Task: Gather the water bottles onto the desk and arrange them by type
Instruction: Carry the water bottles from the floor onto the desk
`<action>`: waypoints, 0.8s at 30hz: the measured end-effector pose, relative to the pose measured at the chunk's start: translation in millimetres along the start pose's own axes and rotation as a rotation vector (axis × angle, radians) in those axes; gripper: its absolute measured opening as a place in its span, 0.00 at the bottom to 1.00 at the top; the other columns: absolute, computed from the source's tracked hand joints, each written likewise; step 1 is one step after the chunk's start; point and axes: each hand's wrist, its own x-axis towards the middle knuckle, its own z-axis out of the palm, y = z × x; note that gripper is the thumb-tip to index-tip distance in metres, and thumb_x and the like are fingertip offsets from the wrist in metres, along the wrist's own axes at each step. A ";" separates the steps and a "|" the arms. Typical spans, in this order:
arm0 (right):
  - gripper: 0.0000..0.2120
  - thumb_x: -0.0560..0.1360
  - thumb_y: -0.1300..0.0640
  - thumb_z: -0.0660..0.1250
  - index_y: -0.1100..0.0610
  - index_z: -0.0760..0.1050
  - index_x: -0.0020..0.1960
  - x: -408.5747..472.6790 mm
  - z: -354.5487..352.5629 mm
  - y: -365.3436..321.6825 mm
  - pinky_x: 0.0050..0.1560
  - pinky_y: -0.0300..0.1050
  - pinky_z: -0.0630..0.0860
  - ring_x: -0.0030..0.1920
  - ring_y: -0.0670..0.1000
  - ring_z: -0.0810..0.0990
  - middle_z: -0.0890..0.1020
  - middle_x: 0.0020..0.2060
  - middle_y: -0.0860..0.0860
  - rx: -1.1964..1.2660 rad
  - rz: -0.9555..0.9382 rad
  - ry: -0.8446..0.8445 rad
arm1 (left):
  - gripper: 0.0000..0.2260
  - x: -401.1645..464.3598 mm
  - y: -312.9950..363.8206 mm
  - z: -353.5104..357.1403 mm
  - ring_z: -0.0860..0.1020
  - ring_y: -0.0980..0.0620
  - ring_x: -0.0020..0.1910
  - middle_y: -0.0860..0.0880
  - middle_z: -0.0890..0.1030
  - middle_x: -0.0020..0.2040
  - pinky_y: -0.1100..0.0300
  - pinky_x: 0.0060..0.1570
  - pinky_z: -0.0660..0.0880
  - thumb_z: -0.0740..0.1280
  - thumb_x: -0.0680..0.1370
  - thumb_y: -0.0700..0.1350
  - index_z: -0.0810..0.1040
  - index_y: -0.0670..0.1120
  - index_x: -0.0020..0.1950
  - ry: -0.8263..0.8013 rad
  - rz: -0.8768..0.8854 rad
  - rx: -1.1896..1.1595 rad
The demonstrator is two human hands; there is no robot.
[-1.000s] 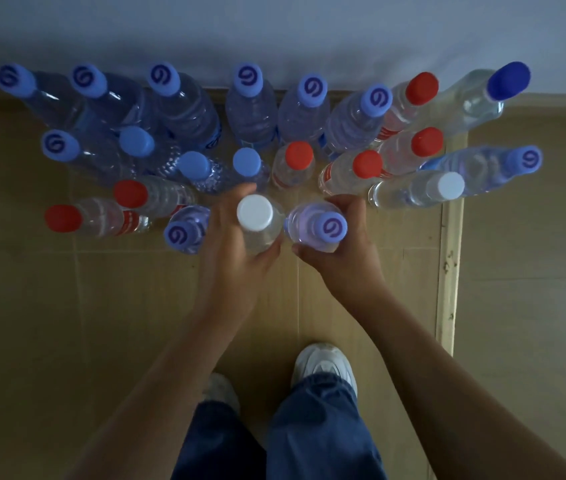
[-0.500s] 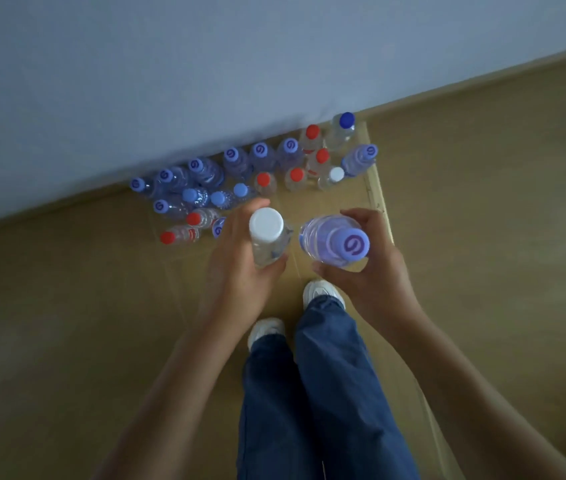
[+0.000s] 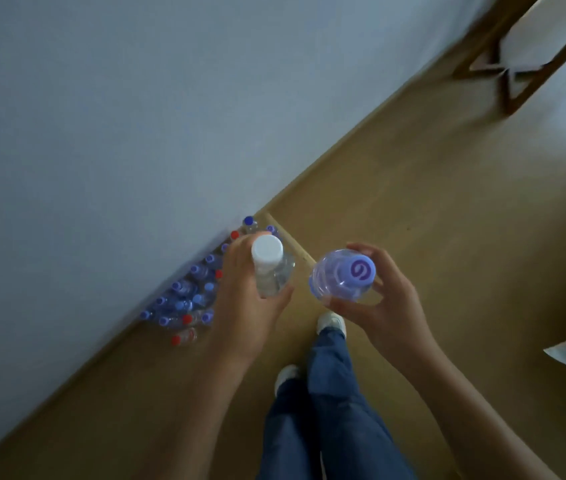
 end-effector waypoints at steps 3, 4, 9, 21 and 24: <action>0.27 0.64 0.64 0.81 0.52 0.76 0.59 -32.4 -50.6 -23.2 0.48 0.33 0.77 0.49 0.43 0.82 0.84 0.49 0.45 0.089 -0.003 0.102 | 0.29 -3.0 57.6 7.4 0.74 0.61 0.56 0.52 0.74 0.59 0.77 0.51 0.71 0.79 0.70 0.41 0.66 0.65 0.57 -0.104 0.068 0.018; 0.26 0.64 0.63 0.80 0.52 0.77 0.59 -41.3 -67.9 -29.3 0.47 0.33 0.77 0.49 0.43 0.83 0.84 0.49 0.45 0.107 -0.005 0.131 | 0.28 -3.2 75.1 12.3 0.75 0.60 0.55 0.54 0.75 0.58 0.77 0.49 0.71 0.79 0.69 0.42 0.67 0.65 0.56 -0.136 0.079 0.020; 0.27 0.66 0.61 0.80 0.54 0.76 0.62 -64.8 -160.2 -52.5 0.51 0.34 0.78 0.51 0.43 0.83 0.84 0.52 0.47 0.138 -0.052 0.302 | 0.31 14.5 166.1 59.9 0.79 0.53 0.56 0.55 0.78 0.57 0.63 0.56 0.76 0.81 0.67 0.45 0.71 0.54 0.65 -0.284 0.203 0.033; 0.28 0.66 0.48 0.78 0.52 0.76 0.63 -36.9 -442.4 -42.1 0.49 0.30 0.77 0.53 0.41 0.82 0.83 0.53 0.44 0.113 -0.192 0.650 | 0.24 67.2 379.9 277.6 0.81 0.66 0.50 0.68 0.81 0.49 0.74 0.43 0.76 0.79 0.63 0.55 0.77 0.60 0.57 -0.385 0.489 -0.172; 0.30 0.65 0.45 0.78 0.53 0.77 0.64 -27.3 -506.7 -37.6 0.52 0.43 0.82 0.53 0.47 0.83 0.84 0.53 0.47 0.088 -0.187 0.728 | 0.24 77.4 420.3 328.2 0.83 0.59 0.50 0.61 0.84 0.50 0.69 0.44 0.79 0.81 0.64 0.52 0.79 0.58 0.57 -0.394 0.516 -0.215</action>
